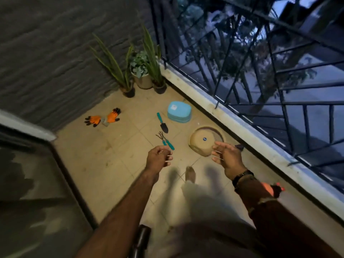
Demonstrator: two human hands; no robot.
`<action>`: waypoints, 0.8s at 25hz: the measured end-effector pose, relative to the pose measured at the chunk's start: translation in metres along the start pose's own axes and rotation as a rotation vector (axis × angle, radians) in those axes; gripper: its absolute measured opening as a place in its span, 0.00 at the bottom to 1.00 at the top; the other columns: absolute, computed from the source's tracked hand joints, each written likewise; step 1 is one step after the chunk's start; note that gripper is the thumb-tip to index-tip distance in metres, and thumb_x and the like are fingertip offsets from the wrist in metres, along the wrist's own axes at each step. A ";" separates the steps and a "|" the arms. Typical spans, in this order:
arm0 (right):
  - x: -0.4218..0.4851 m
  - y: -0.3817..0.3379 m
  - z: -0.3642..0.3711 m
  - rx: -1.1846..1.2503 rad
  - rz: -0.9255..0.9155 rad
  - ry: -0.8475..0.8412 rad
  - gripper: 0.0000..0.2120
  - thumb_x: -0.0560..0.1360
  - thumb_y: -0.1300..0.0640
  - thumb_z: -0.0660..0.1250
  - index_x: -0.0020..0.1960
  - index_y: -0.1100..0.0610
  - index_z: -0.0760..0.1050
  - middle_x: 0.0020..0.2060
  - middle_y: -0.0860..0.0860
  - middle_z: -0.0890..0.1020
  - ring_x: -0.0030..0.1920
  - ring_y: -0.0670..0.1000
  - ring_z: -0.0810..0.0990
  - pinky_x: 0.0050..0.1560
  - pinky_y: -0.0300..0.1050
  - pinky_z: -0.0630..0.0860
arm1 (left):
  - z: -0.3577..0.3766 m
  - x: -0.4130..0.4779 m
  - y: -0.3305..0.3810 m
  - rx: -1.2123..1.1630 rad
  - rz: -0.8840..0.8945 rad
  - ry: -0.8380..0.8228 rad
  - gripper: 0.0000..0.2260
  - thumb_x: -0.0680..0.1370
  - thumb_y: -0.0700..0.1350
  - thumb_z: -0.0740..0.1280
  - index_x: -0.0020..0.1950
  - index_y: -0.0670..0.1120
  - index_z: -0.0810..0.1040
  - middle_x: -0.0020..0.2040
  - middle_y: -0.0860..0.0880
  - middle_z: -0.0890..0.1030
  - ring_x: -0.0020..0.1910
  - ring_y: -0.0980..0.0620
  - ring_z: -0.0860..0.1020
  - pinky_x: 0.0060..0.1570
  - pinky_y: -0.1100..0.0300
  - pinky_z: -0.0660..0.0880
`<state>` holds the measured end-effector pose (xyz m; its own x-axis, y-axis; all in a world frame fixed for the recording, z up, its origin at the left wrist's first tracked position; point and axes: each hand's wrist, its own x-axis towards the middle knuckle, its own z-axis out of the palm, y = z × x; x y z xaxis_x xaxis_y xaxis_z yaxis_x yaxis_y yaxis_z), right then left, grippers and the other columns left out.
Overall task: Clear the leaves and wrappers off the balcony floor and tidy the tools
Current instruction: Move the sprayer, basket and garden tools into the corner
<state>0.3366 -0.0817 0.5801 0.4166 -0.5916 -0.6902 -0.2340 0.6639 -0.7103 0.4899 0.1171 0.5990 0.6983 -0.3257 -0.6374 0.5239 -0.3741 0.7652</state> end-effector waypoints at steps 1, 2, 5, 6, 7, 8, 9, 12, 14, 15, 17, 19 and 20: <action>0.032 -0.007 0.007 0.045 0.005 0.007 0.06 0.79 0.67 0.66 0.52 0.58 0.78 0.42 0.55 0.82 0.42 0.53 0.79 0.42 0.44 0.80 | 0.013 0.035 0.016 0.013 -0.017 -0.024 0.07 0.80 0.38 0.65 0.56 0.42 0.80 0.45 0.44 0.82 0.37 0.53 0.79 0.34 0.61 0.77; 0.064 -0.013 0.017 0.070 0.009 0.014 0.06 0.79 0.67 0.65 0.50 0.58 0.77 0.42 0.54 0.81 0.43 0.53 0.79 0.42 0.43 0.81 | 0.025 0.067 0.029 0.017 -0.033 -0.037 0.07 0.80 0.39 0.65 0.56 0.42 0.81 0.46 0.44 0.82 0.36 0.53 0.80 0.35 0.60 0.77; 0.176 -0.022 0.040 0.079 0.076 0.129 0.07 0.79 0.68 0.64 0.52 0.58 0.76 0.48 0.55 0.80 0.49 0.53 0.82 0.51 0.46 0.82 | 0.062 0.168 0.055 0.027 -0.124 -0.043 0.08 0.81 0.41 0.66 0.59 0.42 0.81 0.46 0.46 0.83 0.39 0.53 0.81 0.38 0.60 0.78; 0.221 -0.021 0.046 0.102 0.118 0.154 0.07 0.79 0.68 0.63 0.54 0.59 0.76 0.50 0.55 0.80 0.51 0.53 0.82 0.52 0.46 0.83 | 0.078 0.210 0.058 0.030 -0.160 -0.054 0.08 0.81 0.41 0.66 0.59 0.43 0.81 0.46 0.46 0.83 0.40 0.53 0.82 0.40 0.59 0.78; 0.261 -0.017 0.051 0.116 0.157 0.178 0.07 0.80 0.68 0.63 0.56 0.60 0.75 0.50 0.55 0.80 0.51 0.53 0.82 0.53 0.45 0.83 | 0.091 0.246 0.057 0.043 -0.193 -0.063 0.08 0.81 0.41 0.66 0.59 0.43 0.81 0.46 0.47 0.83 0.40 0.53 0.82 0.40 0.59 0.78; 0.304 -0.009 0.055 0.106 0.184 0.191 0.07 0.80 0.67 0.64 0.57 0.61 0.74 0.50 0.55 0.80 0.50 0.52 0.82 0.54 0.45 0.83 | 0.104 0.283 0.053 0.051 -0.207 -0.077 0.08 0.81 0.41 0.66 0.59 0.43 0.80 0.45 0.48 0.84 0.40 0.53 0.82 0.40 0.59 0.78; 0.350 0.001 0.061 0.084 0.204 0.198 0.08 0.80 0.67 0.64 0.58 0.61 0.74 0.50 0.55 0.80 0.49 0.51 0.82 0.54 0.45 0.83 | 0.114 0.322 0.045 0.065 -0.214 -0.082 0.08 0.81 0.41 0.66 0.59 0.43 0.80 0.44 0.48 0.84 0.40 0.54 0.82 0.39 0.60 0.78; 0.488 0.049 0.066 -0.067 0.225 0.183 0.15 0.81 0.65 0.63 0.67 0.64 0.71 0.49 0.52 0.77 0.47 0.48 0.80 0.54 0.44 0.82 | 0.146 0.436 0.002 0.062 -0.235 -0.117 0.09 0.82 0.40 0.66 0.61 0.42 0.78 0.44 0.47 0.82 0.39 0.53 0.80 0.36 0.62 0.76; 0.559 0.077 0.071 -0.269 0.237 0.099 0.25 0.79 0.58 0.64 0.73 0.66 0.67 0.52 0.50 0.76 0.53 0.50 0.77 0.68 0.52 0.75 | 0.155 0.491 -0.025 0.087 -0.270 -0.127 0.11 0.82 0.41 0.65 0.63 0.41 0.77 0.47 0.46 0.82 0.43 0.50 0.82 0.40 0.60 0.78; 0.596 0.098 0.069 -0.382 0.230 0.065 0.28 0.78 0.55 0.65 0.75 0.65 0.67 0.57 0.53 0.77 0.59 0.54 0.76 0.73 0.54 0.70 | 0.158 0.517 -0.042 0.109 -0.293 -0.136 0.12 0.82 0.42 0.65 0.64 0.41 0.78 0.49 0.46 0.83 0.46 0.50 0.83 0.44 0.58 0.79; 0.656 0.129 0.068 -0.475 0.201 0.062 0.23 0.81 0.57 0.65 0.75 0.58 0.69 0.67 0.58 0.76 0.68 0.60 0.75 0.72 0.54 0.70 | 0.159 0.558 -0.071 0.120 -0.330 -0.157 0.13 0.82 0.44 0.65 0.65 0.42 0.78 0.53 0.46 0.84 0.51 0.48 0.83 0.49 0.55 0.79; 0.689 0.139 0.076 -0.180 0.264 0.167 0.18 0.79 0.54 0.69 0.68 0.56 0.77 0.61 0.57 0.80 0.61 0.62 0.80 0.59 0.55 0.79 | 0.152 0.587 -0.090 0.138 -0.354 -0.147 0.12 0.82 0.44 0.65 0.64 0.45 0.79 0.55 0.46 0.85 0.54 0.49 0.84 0.50 0.55 0.80; 0.696 0.136 0.081 -0.096 0.268 0.259 0.16 0.78 0.52 0.71 0.64 0.57 0.80 0.56 0.55 0.81 0.55 0.61 0.82 0.50 0.52 0.81 | 0.147 0.595 -0.095 0.132 -0.359 -0.131 0.11 0.82 0.45 0.65 0.63 0.45 0.79 0.55 0.47 0.85 0.54 0.49 0.84 0.52 0.54 0.80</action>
<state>0.6661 -0.3658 0.0140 0.0968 -0.5070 -0.8565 -0.3904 0.7722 -0.5013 0.7838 -0.1692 0.1337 0.4104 -0.2587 -0.8744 0.6500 -0.5896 0.4795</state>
